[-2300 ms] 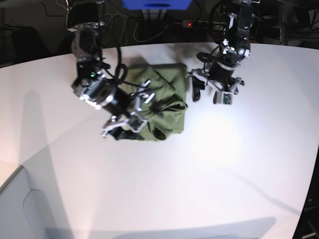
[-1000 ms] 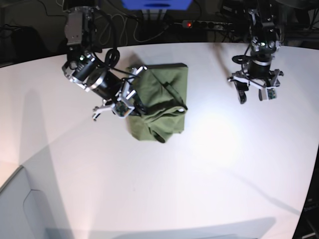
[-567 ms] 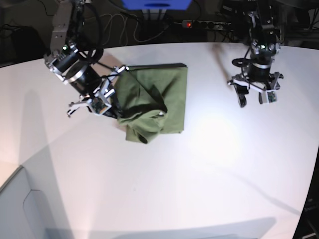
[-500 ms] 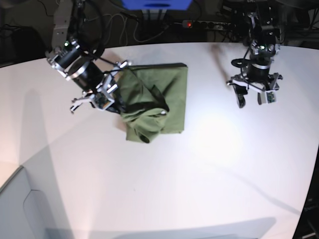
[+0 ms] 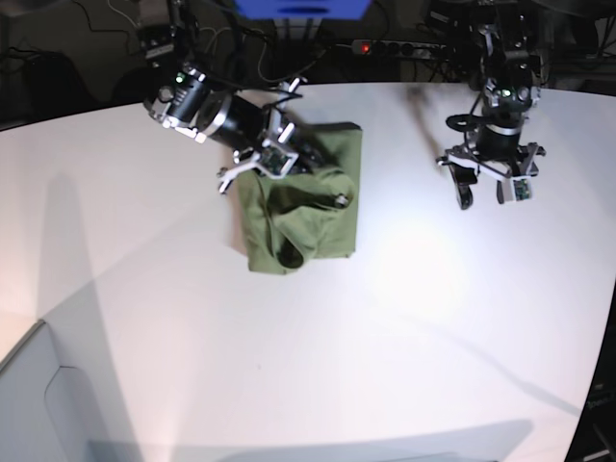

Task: Fold the T-shirt properly
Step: 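Release the flap and press the right gripper along the bundle's edge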

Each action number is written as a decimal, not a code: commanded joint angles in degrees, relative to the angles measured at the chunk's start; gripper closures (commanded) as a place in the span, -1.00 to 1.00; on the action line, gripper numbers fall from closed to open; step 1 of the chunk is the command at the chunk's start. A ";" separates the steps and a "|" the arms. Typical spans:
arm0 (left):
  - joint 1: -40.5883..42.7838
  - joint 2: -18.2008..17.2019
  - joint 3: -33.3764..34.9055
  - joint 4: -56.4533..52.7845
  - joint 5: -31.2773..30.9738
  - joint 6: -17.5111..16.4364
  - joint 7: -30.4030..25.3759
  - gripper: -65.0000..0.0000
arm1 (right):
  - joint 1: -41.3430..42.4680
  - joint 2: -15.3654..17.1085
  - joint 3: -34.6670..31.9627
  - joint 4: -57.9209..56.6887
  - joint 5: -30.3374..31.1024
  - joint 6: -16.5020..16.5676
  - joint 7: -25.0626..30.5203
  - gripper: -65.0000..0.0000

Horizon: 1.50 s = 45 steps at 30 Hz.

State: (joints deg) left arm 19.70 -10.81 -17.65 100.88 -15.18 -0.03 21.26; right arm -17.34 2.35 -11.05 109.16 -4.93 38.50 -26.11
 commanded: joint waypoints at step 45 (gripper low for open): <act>0.03 -0.58 -8.42 4.66 -0.25 0.08 3.84 -0.22 | 15.54 -5.03 6.70 -12.33 1.46 1.50 -5.85 0.94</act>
State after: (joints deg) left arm 19.75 -10.81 -25.74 104.40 -15.16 -0.05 26.33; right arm -2.98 -2.04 -3.86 95.57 -4.89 38.70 -33.69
